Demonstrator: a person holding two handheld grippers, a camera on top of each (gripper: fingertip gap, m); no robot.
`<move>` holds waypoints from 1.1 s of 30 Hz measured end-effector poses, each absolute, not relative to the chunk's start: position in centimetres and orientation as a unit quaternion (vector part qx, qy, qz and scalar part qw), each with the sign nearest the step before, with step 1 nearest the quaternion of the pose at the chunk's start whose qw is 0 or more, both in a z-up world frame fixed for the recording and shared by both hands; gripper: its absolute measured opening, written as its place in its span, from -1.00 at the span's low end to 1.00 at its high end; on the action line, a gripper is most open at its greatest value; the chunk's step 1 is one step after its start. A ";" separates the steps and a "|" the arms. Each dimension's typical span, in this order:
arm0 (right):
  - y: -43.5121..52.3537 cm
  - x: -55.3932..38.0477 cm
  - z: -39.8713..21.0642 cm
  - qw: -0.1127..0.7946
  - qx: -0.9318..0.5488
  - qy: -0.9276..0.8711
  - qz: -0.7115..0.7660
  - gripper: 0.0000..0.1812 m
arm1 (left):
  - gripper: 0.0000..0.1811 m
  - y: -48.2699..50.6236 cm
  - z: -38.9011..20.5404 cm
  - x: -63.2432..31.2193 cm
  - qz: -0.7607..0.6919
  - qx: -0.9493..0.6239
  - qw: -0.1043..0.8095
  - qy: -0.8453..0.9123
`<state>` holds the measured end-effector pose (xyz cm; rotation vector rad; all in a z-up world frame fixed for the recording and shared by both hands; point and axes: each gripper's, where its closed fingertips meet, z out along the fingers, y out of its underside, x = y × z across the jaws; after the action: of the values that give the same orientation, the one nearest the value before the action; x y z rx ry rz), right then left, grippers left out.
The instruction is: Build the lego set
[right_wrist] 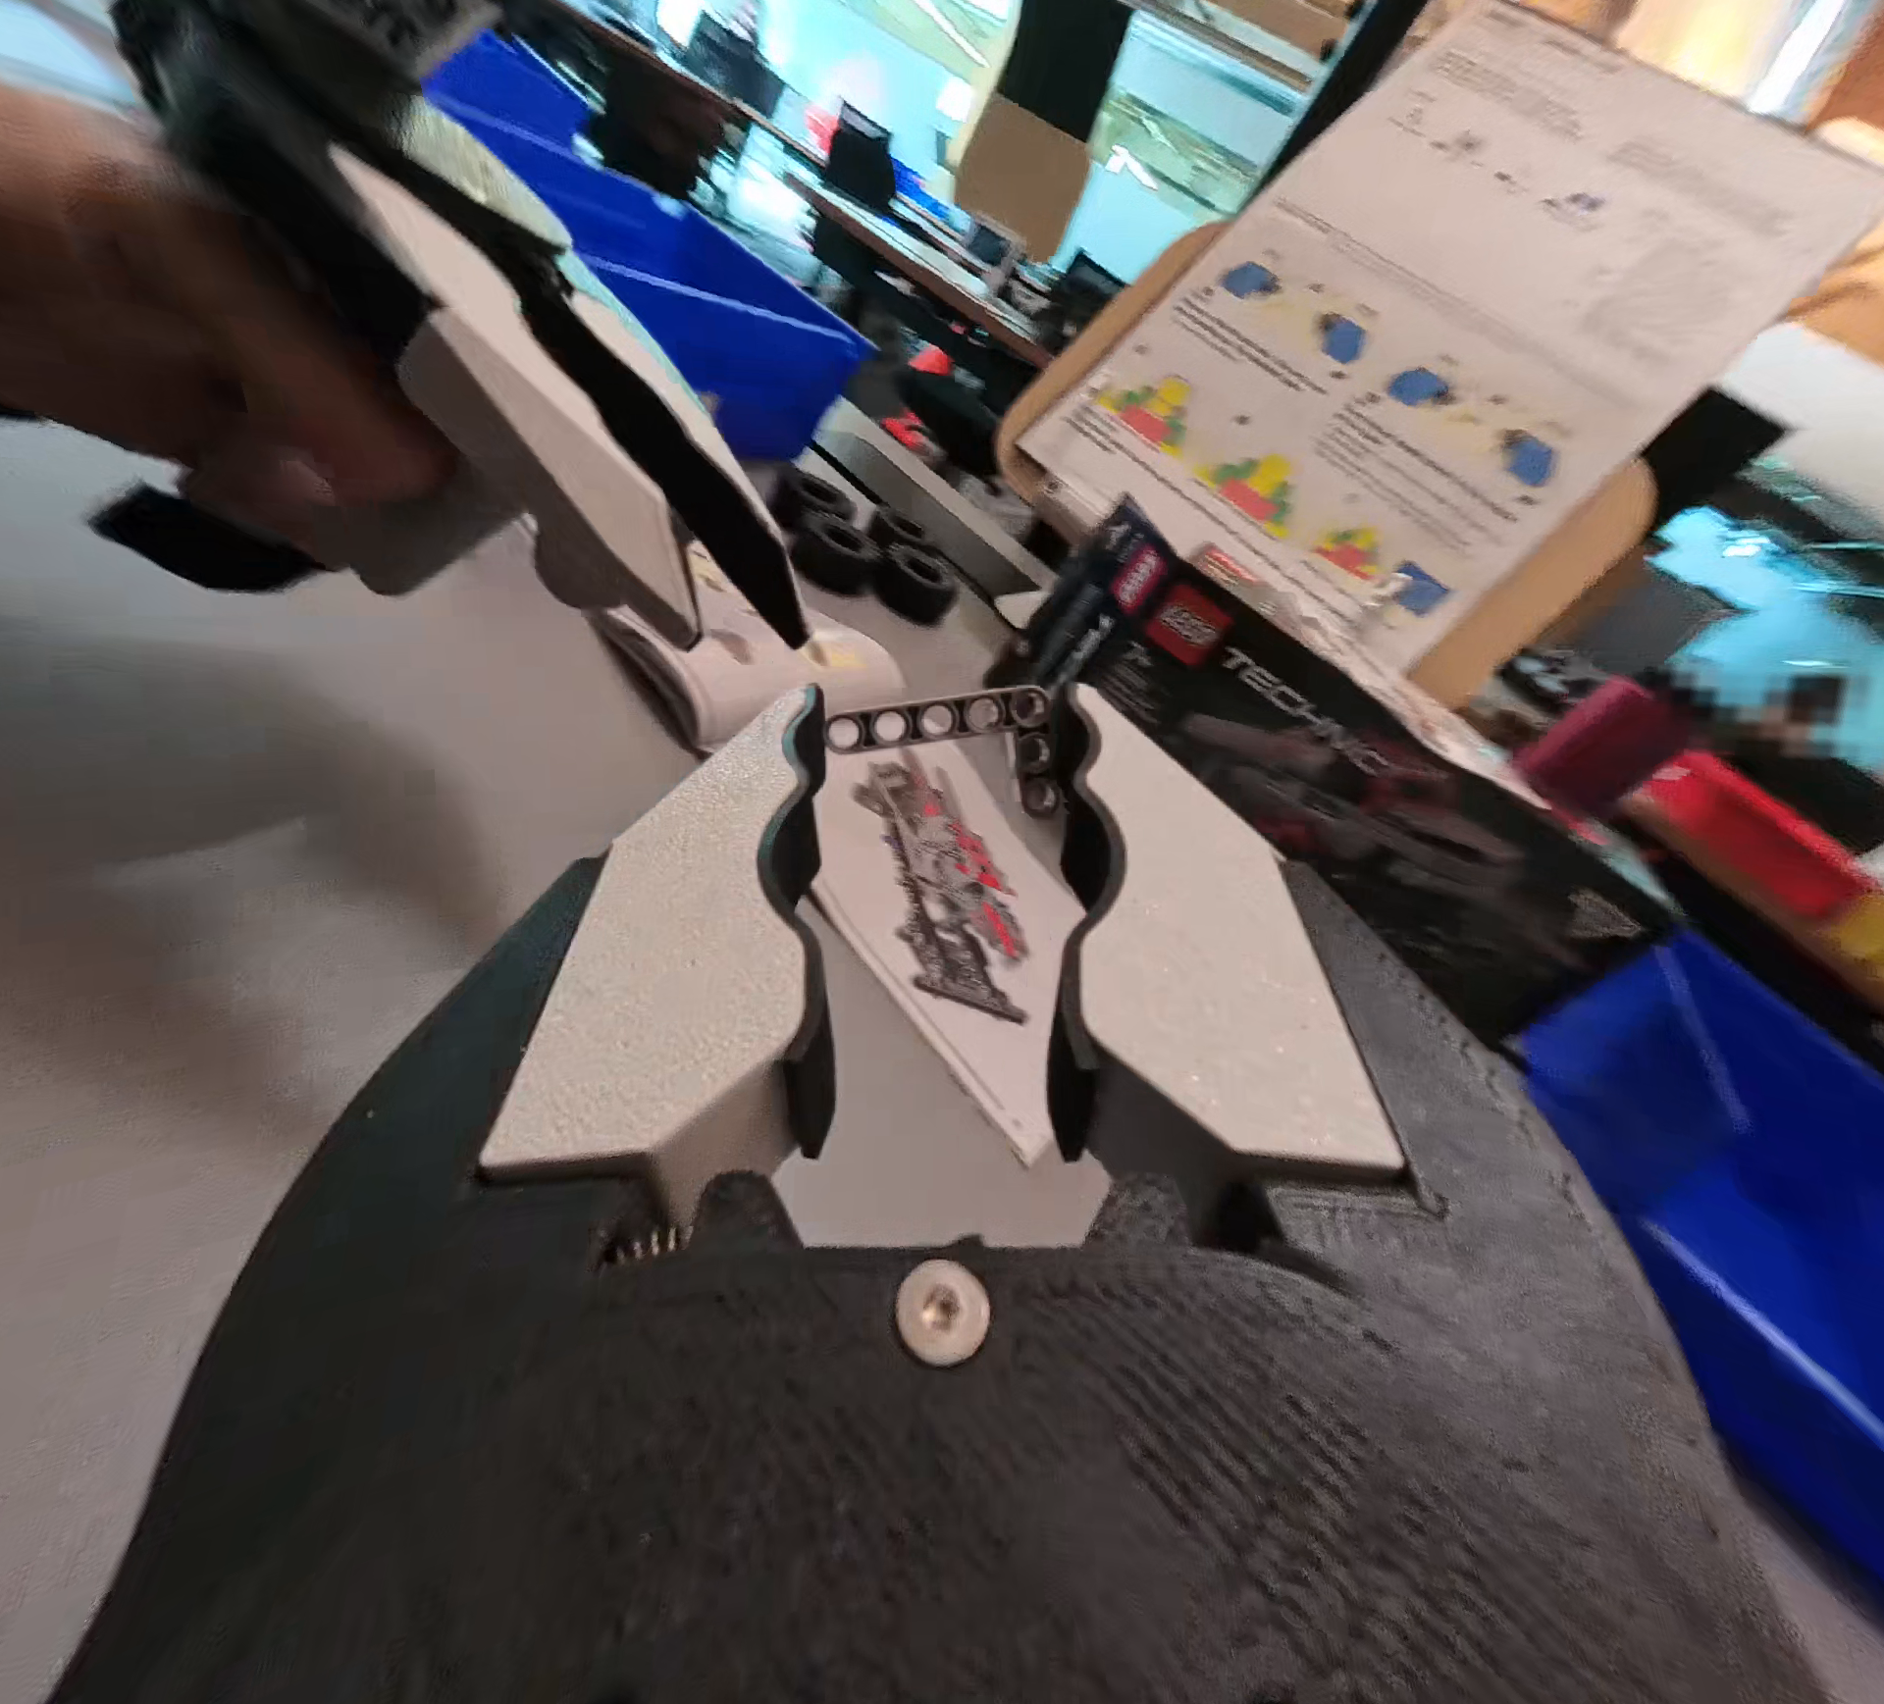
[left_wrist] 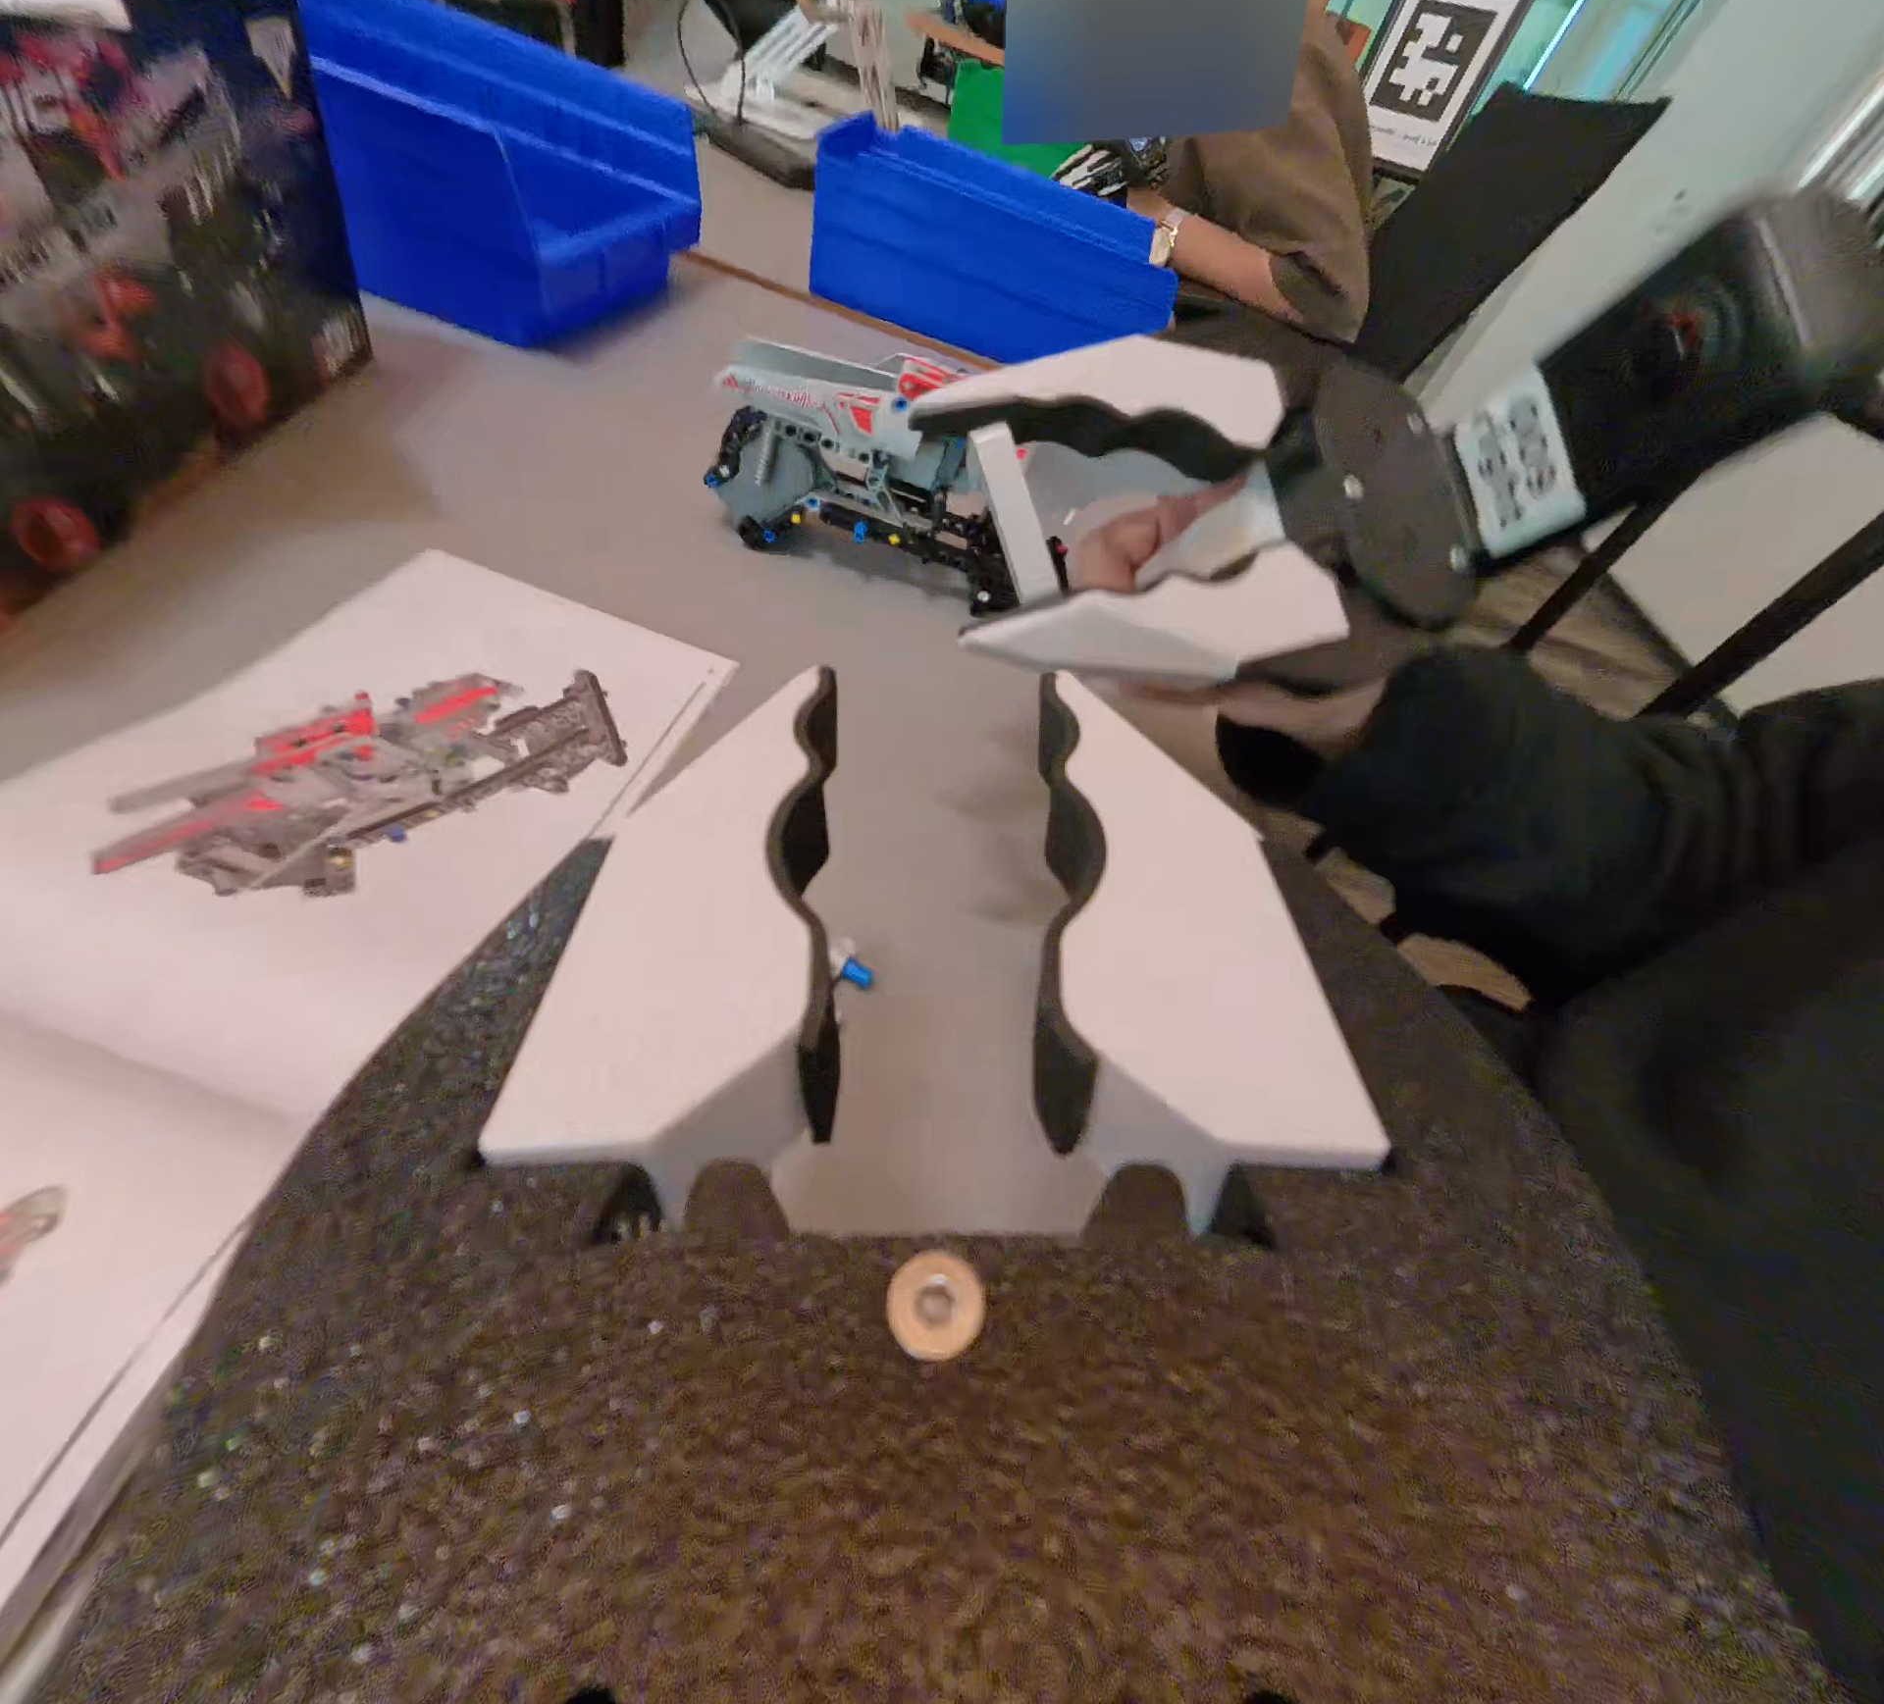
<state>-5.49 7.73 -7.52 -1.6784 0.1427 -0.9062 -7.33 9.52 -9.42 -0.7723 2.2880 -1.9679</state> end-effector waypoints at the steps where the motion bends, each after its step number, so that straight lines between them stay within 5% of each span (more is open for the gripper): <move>1: 8.0 -5.3 -7.8 0.565 -0.711 0.061 -0.413 -0.51 | -0.56 9.3 -9.5 -7.0 -0.631 -0.254 -0.003 0.733; 7: 8.5 -4.6 -9.0 0.526 -0.683 0.082 -0.501 -0.51 | -0.60 7.4 -9.6 -7.1 -0.603 -0.256 -0.075 0.752; 17: 9.4 -4.7 -10.7 0.555 -0.690 0.097 -0.454 -0.51 | -0.91 6.9 -12.4 -6.5 -0.500 -0.250 -0.006 0.829; 27: 9.9 -4.5 -12.4 0.565 -0.728 0.113 -0.372 -0.51 | -0.84 7.4 -13.6 -6.5 -0.412 -0.300 0.075 0.857; 33: 10.1 -8.0 -11.2 0.667 -0.721 0.045 -0.182 -0.51 | -0.66 6.7 -10.6 -9.5 -0.513 -0.174 0.017 0.841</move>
<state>-8.00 10.12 -11.21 -1.6277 0.1005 -0.4107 -9.54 6.67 -10.61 -0.5401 2.6127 -1.5931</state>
